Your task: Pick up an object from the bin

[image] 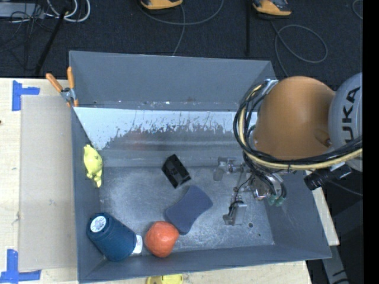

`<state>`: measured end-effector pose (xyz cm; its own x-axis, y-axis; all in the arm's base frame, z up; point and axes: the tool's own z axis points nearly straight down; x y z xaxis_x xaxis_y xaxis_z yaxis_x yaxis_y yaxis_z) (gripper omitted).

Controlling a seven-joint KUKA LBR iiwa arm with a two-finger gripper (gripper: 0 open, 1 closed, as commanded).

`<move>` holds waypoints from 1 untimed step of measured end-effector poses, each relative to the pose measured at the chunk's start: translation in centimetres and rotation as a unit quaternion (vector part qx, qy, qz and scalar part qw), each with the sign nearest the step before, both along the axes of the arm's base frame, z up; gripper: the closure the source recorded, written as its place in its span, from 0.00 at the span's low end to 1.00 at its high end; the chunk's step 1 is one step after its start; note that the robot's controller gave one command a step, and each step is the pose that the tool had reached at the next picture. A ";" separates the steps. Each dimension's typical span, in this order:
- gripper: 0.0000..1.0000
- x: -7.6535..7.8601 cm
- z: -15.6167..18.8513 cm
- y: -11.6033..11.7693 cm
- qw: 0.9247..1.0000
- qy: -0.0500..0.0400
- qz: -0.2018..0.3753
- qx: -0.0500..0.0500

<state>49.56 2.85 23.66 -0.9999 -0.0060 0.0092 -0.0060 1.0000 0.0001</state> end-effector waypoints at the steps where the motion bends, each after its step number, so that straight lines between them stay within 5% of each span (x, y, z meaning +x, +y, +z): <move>1: 0.00 0.1 0.4 0.0 1.000 -0.004 -0.001 0.000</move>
Offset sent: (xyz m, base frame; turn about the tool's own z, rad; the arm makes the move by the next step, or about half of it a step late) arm -0.0088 0.0748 -0.0906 -0.1291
